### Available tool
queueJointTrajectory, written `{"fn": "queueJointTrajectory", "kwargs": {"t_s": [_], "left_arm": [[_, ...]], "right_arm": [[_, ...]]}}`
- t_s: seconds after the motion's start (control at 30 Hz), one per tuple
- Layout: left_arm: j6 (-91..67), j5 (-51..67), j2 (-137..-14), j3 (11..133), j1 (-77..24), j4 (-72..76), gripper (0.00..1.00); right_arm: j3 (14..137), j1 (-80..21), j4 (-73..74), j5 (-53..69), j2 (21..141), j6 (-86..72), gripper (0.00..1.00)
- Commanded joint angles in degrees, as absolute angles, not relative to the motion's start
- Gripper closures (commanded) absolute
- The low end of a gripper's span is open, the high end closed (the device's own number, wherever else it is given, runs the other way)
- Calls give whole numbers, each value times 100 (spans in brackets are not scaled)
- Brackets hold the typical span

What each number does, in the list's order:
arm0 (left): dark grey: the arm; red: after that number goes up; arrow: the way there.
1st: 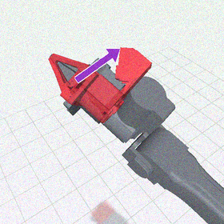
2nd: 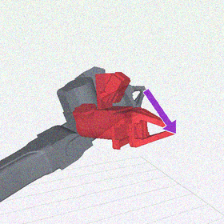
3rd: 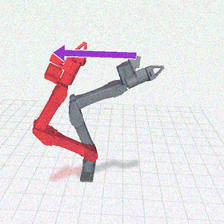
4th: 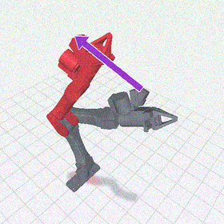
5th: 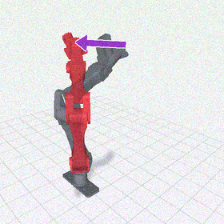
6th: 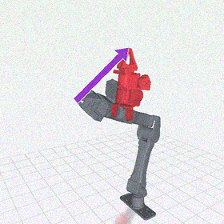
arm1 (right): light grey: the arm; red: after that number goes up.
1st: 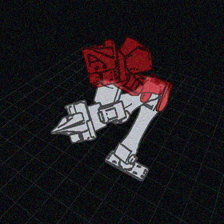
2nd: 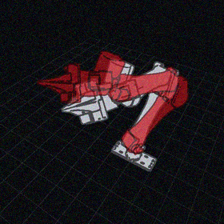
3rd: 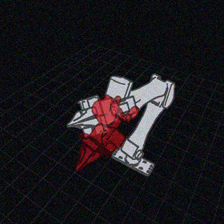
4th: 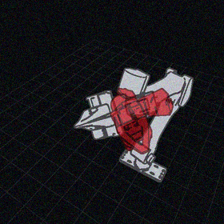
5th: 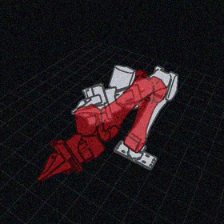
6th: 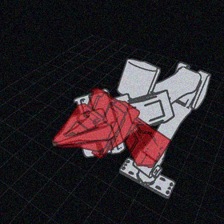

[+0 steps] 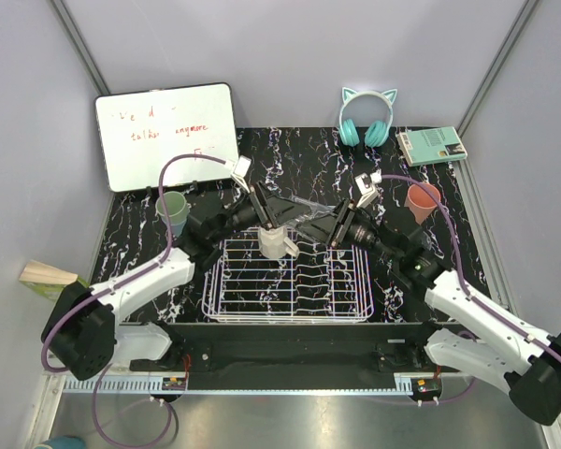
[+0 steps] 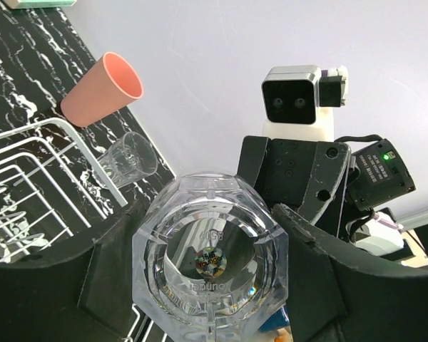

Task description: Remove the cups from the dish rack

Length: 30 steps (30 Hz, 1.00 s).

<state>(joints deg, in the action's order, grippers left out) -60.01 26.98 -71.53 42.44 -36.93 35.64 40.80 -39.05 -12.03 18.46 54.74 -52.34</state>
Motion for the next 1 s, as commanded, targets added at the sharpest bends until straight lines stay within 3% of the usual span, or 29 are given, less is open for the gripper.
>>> {"fn": "queueJointTrajectory", "kwargs": {"t_s": [0.0, 0.1, 0.17, 0.63, 0.7, 0.73, 0.83, 0.97], "left_arm": [[-5731, 2760, -6856, 4122, -3929, 3665, 100], [-5669, 2707, -6733, 4070, -3981, 3525, 100], [-5634, 2681, -6662, 4026, -4034, 3420, 100], [-5098, 2198, -5687, 3885, -4096, 2286, 100], [-5106, 2215, -5695, 3902, -4096, 2259, 100], [-5124, 2215, -5687, 3911, -4096, 2276, 100], [-5238, 2250, -5678, 3841, -4096, 2408, 100], [-5396, 2215, -5590, 3648, -4096, 2662, 100]], "right_arm": [[4096, -4043, -1179, 1346, 5256, -5010, 81], [4069, -4043, -1029, 1100, 5142, -4966, 88], [4026, -4034, -976, 994, 5054, -4957, 100], [3841, -4034, -554, 536, 4649, -4852, 100], [3867, -4034, -554, 571, 4702, -4869, 89], [3876, -4043, -554, 589, 4772, -4895, 72], [3894, -4034, -598, 589, 4790, -4904, 58], [3806, -4034, -737, 370, 4623, -4948, 56]]}}
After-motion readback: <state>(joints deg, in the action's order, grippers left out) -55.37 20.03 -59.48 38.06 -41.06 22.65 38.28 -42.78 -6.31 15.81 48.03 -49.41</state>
